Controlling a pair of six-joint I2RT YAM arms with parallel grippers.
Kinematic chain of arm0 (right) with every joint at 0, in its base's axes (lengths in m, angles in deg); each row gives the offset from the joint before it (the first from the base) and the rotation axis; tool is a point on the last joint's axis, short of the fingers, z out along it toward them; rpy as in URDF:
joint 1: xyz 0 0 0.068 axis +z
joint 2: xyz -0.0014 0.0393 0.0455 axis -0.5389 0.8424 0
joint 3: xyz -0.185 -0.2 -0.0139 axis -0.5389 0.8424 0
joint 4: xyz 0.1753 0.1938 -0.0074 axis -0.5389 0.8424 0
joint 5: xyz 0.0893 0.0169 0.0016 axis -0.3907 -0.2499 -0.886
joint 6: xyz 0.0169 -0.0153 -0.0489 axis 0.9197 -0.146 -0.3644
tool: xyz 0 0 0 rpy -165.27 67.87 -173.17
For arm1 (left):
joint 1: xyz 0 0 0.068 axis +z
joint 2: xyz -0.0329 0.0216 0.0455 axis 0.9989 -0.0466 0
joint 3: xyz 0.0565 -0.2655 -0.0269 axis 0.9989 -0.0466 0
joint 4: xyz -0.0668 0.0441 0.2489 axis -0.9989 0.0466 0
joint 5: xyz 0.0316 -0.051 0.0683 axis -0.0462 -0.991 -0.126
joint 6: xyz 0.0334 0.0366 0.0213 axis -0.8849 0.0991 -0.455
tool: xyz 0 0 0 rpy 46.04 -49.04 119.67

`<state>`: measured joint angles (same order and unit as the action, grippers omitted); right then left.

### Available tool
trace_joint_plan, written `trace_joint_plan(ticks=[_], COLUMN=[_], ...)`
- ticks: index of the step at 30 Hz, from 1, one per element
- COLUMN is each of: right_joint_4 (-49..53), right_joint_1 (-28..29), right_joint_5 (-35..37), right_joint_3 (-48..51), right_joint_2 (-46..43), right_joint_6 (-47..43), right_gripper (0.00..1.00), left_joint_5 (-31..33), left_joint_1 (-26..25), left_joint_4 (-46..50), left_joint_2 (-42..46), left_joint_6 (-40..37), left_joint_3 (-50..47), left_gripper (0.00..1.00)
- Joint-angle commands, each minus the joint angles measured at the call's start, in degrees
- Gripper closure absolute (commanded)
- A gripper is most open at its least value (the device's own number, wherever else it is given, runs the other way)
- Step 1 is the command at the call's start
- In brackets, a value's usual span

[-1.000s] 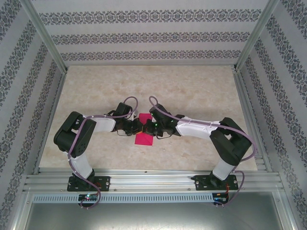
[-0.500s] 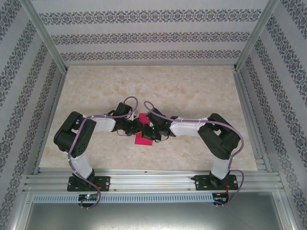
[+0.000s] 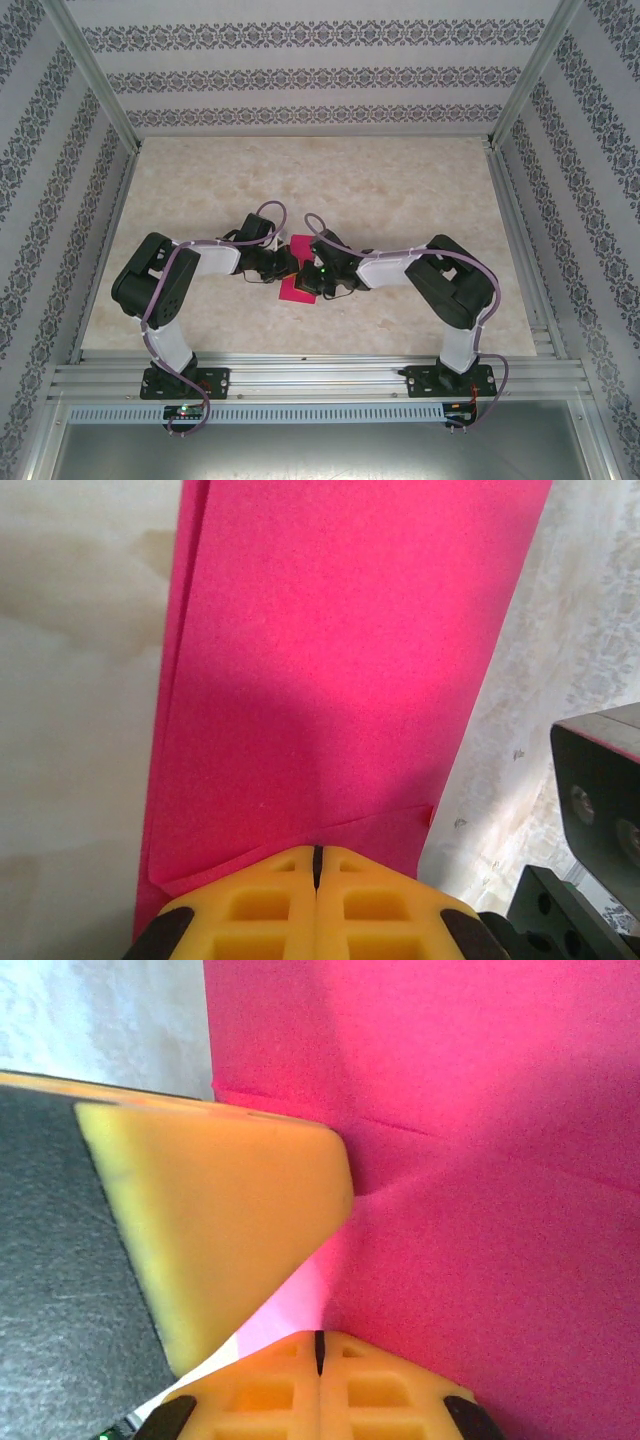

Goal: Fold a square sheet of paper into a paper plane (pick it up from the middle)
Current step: Fold the triangle a second time at the center of the table.

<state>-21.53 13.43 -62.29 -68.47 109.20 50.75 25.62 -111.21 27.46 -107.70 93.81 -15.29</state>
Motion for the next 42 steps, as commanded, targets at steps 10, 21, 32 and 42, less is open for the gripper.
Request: trace_joint_plan(ticks=[10, 21, 32, 42], right_joint_4=[3.7, 3.3, 8.6, 7.7], right_joint_1=[-0.1, 0.6, -0.1, -0.7], right_joint_5=[0.5, 0.8, 4.2, 3.8], right_joint_3=[5.5, 10.9, 10.7, 1.8], right_joint_2=[-6.1, -9.2, -17.5, -8.2], right_joint_6=[0.2, 1.1, -1.3, -2.5], right_gripper=[0.95, 0.94, 0.93, 0.93], left_joint_5=[6.7, 6.7, 6.0, 4.9], left_joint_1=[0.4, 0.3, 0.3, 0.3], left_joint_4=[4.2, 3.9, 3.9, 4.0], left_joint_2=[-3.1, -3.0, -2.7, -2.0], left_joint_6=[0.5, 0.4, 0.0, 0.0], left_joint_3=[-1.5, -2.3, -2.0, -1.4], left_gripper=[0.98, 0.98, 0.97, 0.96])
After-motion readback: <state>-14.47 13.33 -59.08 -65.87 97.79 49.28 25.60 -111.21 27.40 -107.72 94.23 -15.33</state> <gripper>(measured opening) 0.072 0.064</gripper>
